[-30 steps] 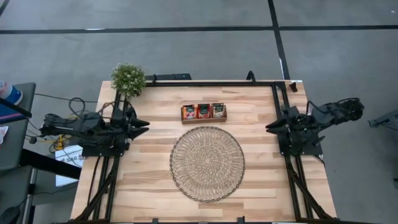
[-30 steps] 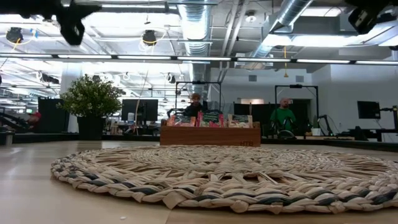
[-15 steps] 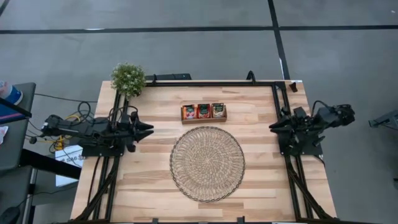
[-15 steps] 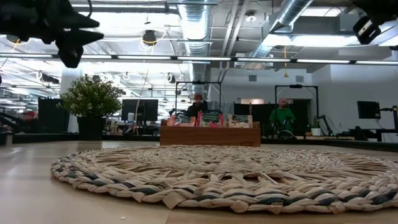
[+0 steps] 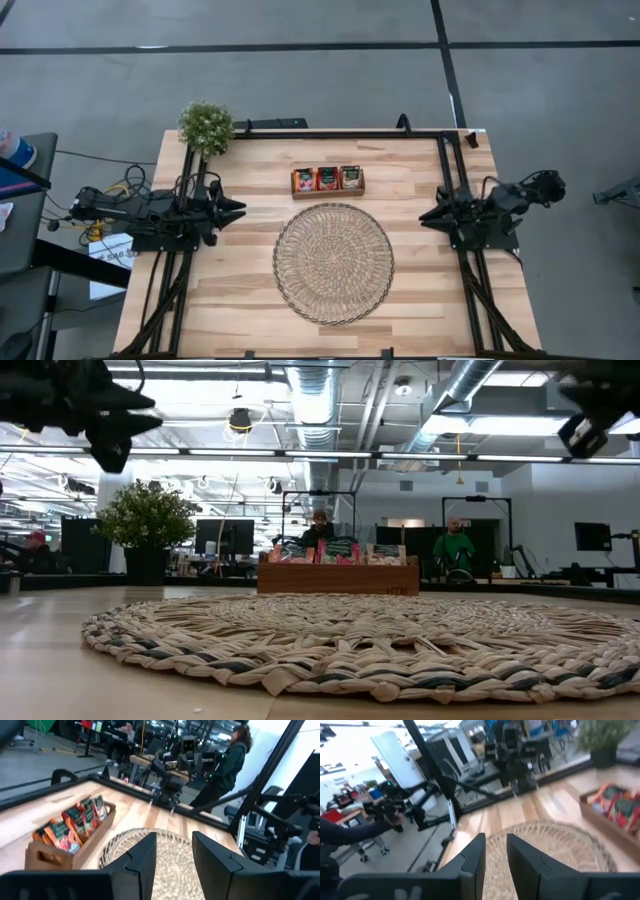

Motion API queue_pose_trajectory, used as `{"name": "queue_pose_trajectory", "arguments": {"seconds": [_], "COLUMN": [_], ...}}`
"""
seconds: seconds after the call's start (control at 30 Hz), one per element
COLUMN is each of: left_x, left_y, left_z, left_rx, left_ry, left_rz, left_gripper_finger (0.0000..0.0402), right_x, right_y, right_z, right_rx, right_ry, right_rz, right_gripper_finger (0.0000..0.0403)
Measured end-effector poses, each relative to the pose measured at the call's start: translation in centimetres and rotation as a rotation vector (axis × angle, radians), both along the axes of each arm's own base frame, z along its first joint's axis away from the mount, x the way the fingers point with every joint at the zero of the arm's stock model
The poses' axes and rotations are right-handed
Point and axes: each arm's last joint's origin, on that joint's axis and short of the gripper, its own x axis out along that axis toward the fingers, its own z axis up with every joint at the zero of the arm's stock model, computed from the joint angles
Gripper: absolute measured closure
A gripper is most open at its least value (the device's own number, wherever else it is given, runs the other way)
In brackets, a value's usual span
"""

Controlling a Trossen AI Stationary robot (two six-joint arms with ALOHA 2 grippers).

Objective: Pick & Place Tea
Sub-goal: Return to Home Position

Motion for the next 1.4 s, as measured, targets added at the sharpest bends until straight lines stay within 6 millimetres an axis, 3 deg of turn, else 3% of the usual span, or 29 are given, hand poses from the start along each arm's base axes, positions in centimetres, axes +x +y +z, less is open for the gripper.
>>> {"name": "queue_pose_trajectory", "arguments": {"seconds": [0.27,0.5,0.9,1.0,1.4], "left_x": [0.7,0.7,0.8,0.9,0.9], "left_y": [0.0,0.1,0.1,0.1,0.1], "left_z": [-2.6,-3.1,-3.3,-4.1,-4.2], "left_rx": [0.003,0.010,0.011,0.009,-0.003], "left_ry": [-0.026,0.008,0.009,0.009,0.002], "left_rz": [0.054,0.085,0.079,0.075,0.096], "left_gripper_finger": [0.0285,0.0285,0.0285,0.0285,0.0285], "right_x": [0.9,1.0,2.3,2.4,2.6], "right_y": [0.4,0.4,1.0,1.0,0.2], "right_z": [-2.3,-2.4,-5.6,-5.7,-5.7], "right_rx": [0.013,-0.017,-0.006,-0.009,-0.031], "right_ry": [0.056,0.031,0.020,-0.006,-0.001], "right_rz": [-0.007,-0.016,-0.002,-0.008,-0.053], "right_gripper_finger": [0.0332,0.0332,0.0332,0.0332,0.0332]}}
